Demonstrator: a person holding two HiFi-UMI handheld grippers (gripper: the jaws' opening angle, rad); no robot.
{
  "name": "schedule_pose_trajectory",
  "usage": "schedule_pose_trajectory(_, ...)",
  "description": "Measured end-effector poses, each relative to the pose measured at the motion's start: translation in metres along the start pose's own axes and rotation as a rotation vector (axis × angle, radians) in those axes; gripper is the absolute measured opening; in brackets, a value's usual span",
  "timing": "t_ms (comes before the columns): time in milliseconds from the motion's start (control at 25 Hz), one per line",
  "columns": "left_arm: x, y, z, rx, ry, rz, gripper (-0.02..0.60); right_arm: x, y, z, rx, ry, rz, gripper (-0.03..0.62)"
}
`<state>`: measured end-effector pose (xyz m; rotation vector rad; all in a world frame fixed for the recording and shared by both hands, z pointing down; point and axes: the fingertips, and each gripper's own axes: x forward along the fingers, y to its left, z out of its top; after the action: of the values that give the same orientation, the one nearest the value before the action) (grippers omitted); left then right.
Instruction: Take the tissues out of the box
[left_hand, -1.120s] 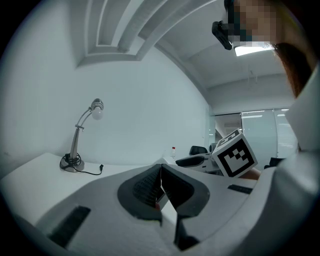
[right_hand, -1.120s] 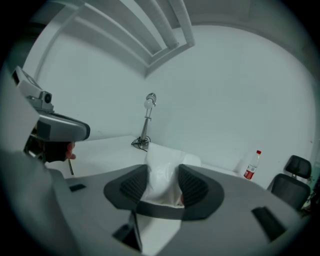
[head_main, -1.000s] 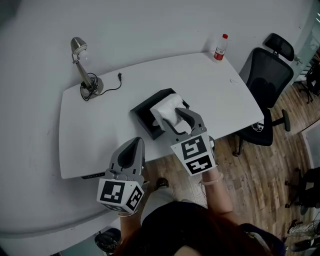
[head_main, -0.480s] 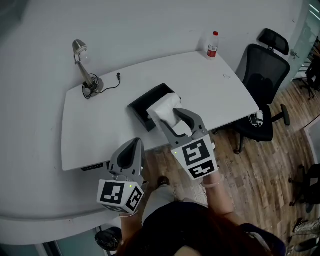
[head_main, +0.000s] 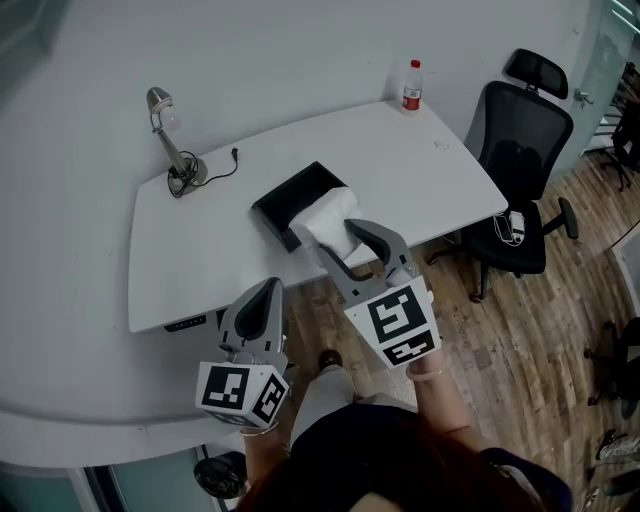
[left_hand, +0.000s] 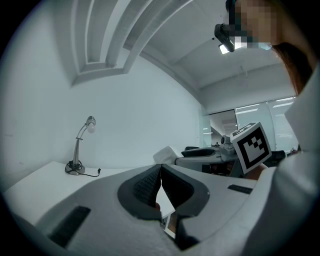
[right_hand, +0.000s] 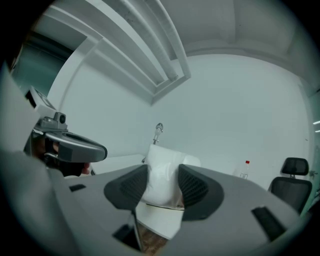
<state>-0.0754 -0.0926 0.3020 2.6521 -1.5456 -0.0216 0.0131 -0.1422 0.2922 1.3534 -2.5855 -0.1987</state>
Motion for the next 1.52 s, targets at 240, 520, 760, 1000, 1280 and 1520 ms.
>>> schedule_pose_trajectory(240, -0.013, -0.016, 0.003, 0.014, -0.005, -0.004, 0.021, -0.025, 0.006, 0.006, 0.007, -0.029, -0.005, 0.204)
schedule_pose_trajectory(520, -0.029, -0.04, 0.005, 0.027, -0.01, -0.014, 0.021, -0.054, 0.016, 0.012, 0.015, -0.059, -0.001, 0.204)
schedule_pose_trajectory(760, -0.044, -0.053, 0.002, 0.033, -0.009, -0.014, 0.021, -0.079, 0.023, 0.017, 0.021, -0.087, 0.0, 0.202)
schedule_pose_trajectory(1000, -0.056, -0.064, 0.004, 0.044, -0.012, -0.013, 0.021, -0.099, 0.029, 0.02, 0.022, -0.1, 0.0, 0.202)
schedule_pose_trajectory(1280, -0.067, -0.083, 0.002, 0.059, -0.011, -0.025, 0.021, -0.126, 0.038, 0.019, 0.024, -0.11, 0.009, 0.201)
schedule_pose_trajectory(1520, -0.074, -0.094, 0.001, 0.063, -0.015, -0.032, 0.021, -0.142, 0.044, 0.02, 0.014, -0.115, 0.01, 0.201)
